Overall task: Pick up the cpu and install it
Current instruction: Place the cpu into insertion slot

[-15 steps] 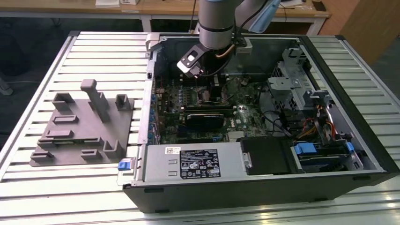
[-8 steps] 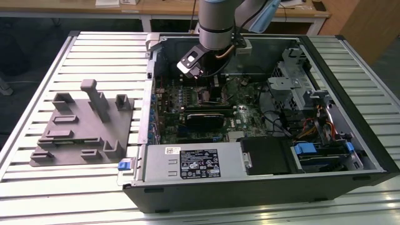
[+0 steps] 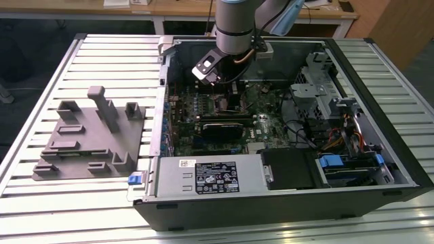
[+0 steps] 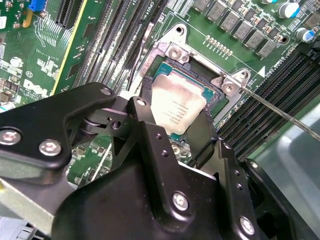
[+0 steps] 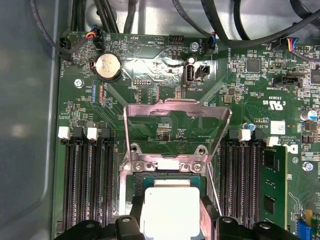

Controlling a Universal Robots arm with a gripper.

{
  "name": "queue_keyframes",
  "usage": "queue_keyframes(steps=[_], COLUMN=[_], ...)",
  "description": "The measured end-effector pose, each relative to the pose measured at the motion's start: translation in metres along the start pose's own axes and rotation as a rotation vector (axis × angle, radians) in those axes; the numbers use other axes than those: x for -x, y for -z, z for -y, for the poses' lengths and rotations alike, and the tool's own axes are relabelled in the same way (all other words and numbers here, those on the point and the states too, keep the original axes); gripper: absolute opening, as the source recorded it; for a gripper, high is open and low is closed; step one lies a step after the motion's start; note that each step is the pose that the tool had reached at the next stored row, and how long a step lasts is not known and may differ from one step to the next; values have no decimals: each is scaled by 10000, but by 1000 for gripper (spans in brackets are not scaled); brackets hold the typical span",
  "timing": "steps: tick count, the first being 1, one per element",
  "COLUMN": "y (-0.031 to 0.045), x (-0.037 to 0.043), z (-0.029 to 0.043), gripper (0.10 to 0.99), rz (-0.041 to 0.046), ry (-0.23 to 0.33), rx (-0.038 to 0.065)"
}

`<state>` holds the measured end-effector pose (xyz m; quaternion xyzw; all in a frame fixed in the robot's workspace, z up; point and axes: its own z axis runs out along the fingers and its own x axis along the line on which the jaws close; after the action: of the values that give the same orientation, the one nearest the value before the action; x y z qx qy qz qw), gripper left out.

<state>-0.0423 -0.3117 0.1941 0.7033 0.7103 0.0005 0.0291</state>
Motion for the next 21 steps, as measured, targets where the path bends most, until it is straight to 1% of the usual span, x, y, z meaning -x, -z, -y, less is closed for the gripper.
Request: queue_keyframes(steps=[12, 13, 14, 15, 16, 21], y=[0, -3, -10, -7, -2, 5], x=[0, -2, -6, -3, -1, 1], z=[0, -1, -3, -2, 0, 0], gripper=[525, 525, 537, 537, 600, 600], rz=[-13, -28, -46, -33, -20, -17], ry=[-1, -2, -3, -2, -1, -1], rx=[0, 6, 17, 12, 3, -1])
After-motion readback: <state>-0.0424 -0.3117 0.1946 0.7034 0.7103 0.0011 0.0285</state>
